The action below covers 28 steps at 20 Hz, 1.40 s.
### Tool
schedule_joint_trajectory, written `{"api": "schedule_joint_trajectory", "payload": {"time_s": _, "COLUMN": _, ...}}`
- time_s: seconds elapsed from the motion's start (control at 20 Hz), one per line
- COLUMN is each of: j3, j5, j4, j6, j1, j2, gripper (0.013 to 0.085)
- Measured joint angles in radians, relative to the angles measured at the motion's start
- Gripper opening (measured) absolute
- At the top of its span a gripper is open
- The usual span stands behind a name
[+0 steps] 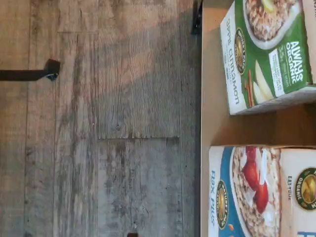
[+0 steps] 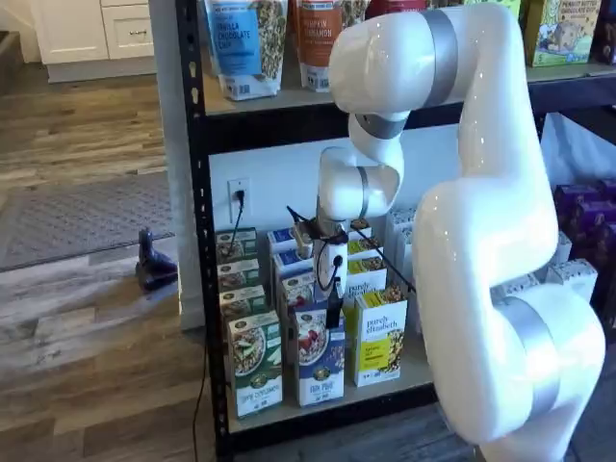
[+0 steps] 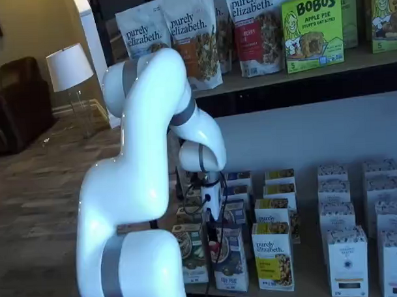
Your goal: Pick up the blue and white box that is on the bottom shelf, the second box from the left
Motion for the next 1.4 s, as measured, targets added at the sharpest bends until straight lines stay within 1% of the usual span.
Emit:
{"api": "schedule_joint_trajectory", "payload": {"time_s": 0.1, "j3": -0.021, "j5": 0.02, "j4": -0.022, "j6": 0.024, "j1": 0.005, "j2": 0.008, "gripper": 0.085}}
{"api": "schedule_joint_trajectory", "payload": {"time_s": 0.15, "j3": -0.034, "j5": 0.029, "j4": -0.022, "j6": 0.028, "j1": 0.008, "j2": 0.014, "gripper": 0.085}}
{"api": "schedule_joint_trajectory", "payload": {"time_s": 0.3, "j3": -0.06, "j5": 0.04, "j4": -0.015, "j6": 0.027, "j1": 0.012, "j2": 0.029, "gripper": 0.085}}
{"api": "schedule_joint_trajectory", "payload": {"time_s": 0.45, "j3": -0.079, "j5": 0.023, "j4": -0.015, "j6": 0.03, "j1": 0.015, "j2": 0.05, "gripper": 0.085}}
{"api": "schedule_joint_trajectory", "payload": {"time_s": 0.65, "j3": -0.138, "j5": 0.029, "j4": -0.009, "j6": 0.024, "j1": 0.014, "j2": 0.101, "gripper": 0.085}}
{"api": "schedule_joint_trajectory", "payload": {"time_s": 1.15, "j3": -0.292, "j5": 0.058, "j4": -0.027, "j6": 0.034, "j1": 0.006, "j2": 0.227, "gripper": 0.085}}
{"api": "schedule_joint_trajectory", "payload": {"time_s": 1.4, "j3": -0.331, "j5": 0.057, "j4": -0.024, "j6": 0.026, "j1": 0.0, "j2": 0.262, "gripper": 0.085}}
